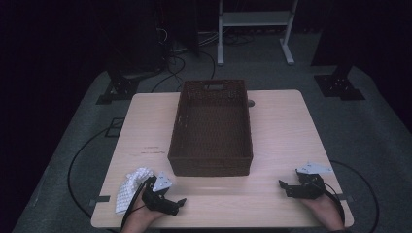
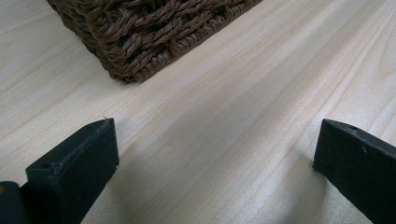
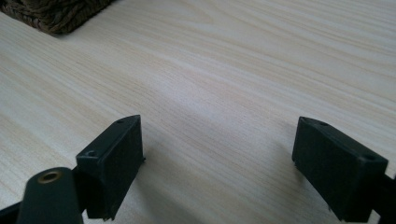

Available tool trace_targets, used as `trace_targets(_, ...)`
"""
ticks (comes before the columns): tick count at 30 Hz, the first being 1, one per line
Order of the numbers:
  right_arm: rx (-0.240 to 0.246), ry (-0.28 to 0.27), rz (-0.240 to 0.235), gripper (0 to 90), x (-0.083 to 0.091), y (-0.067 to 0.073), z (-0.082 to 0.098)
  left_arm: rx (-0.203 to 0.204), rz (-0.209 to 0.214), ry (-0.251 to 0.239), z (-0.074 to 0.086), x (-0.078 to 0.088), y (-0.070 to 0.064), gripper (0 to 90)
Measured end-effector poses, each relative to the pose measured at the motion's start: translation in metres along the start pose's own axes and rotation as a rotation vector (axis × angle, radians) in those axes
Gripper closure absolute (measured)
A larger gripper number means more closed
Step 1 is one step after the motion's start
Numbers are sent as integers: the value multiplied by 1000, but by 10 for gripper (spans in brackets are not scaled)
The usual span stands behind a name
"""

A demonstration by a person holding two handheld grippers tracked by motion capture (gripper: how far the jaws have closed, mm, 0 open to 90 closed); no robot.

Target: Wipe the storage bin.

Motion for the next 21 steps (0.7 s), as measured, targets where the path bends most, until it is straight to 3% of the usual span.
trace_targets(21, -3, 1, 5, 148, 0, 0, 1, 1, -1, 0, 0, 0, 0, 0)
Point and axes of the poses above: each handheld gripper's, and its own axes: x roughly backward along the jaws, z roughly out of its underside, y roughly to its left, the point moved 10 cm from there along -x, roughly forward along the jaws, and after that the axes turned 12 degrees about x, right-handed, at the moved point
